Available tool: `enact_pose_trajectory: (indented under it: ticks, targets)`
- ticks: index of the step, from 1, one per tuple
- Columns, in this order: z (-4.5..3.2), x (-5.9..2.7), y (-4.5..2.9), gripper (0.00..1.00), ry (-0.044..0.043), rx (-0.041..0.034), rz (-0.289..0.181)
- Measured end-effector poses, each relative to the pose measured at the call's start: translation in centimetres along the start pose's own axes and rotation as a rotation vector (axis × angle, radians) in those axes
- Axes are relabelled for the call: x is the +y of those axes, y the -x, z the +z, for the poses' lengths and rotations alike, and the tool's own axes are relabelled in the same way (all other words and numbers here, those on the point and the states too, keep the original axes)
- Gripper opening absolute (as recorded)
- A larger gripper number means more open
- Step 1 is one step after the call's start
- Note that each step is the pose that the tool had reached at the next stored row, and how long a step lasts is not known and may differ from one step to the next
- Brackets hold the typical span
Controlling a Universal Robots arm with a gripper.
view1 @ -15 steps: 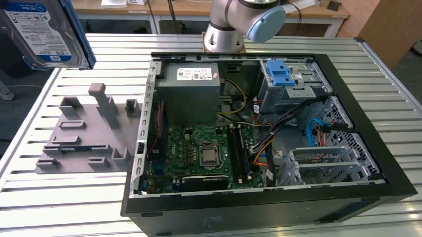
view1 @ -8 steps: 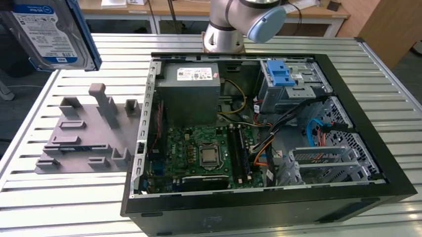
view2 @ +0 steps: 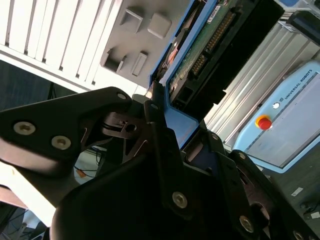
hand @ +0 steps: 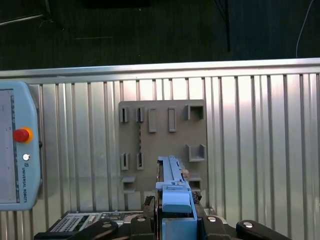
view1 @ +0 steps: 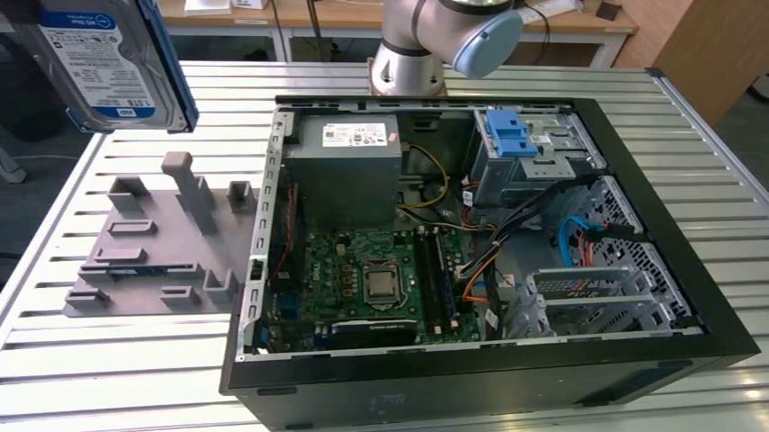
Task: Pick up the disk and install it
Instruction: 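Pick up the disk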
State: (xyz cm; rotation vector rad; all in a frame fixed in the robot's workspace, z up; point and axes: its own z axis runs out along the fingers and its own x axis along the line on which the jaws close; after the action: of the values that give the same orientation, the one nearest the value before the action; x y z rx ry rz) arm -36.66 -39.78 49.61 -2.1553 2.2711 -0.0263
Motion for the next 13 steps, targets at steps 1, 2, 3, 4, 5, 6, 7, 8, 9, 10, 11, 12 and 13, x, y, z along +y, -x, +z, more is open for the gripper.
enact_pose_trajectory:
  ticks: [1,2,3,4,5,6,7,8,9,10,11,12,13]
  targets:
    - [0.0,-0.18,-0.05,0.37,0.0003,0.0001,0.0]
    - [0.01,-0.35,-0.1,0.37,0.0003,0.0001,0.0]
    - [0.01,-0.53,-0.15,0.37,0.0005,0.0001,0.0]
    - [0.01,-0.7,-0.19,0.37,0.0006,0.0001,0.0]
    - [0.01,-0.86,-0.22,0.37,0.0007,0.0001,0.0]
    - [0.02,-1.04,-0.25,0.37,0.0006,0.0001,0.0]
    - [0.02,-1.21,-0.28,0.37,0.0007,0.0001,0.0]
    - [0.02,-1.36,-0.3,0.37,0.0008,0.0001,0.0]
    - [0.03,-1.46,-0.32,0.37,0.0008,0.0001,0.0]
    - [0.03,-1.55,-0.32,0.37,0.0007,0.0001,0.0]
    - [0.03,-1.65,-0.32,0.37,0.0008,0.0001,0.0]
    - [0.03,-1.74,-0.32,0.37,0.0008,0.0001,0.0]
    - [0.03,-1.84,-0.33,0.37,0.0007,0.0001,0.0]
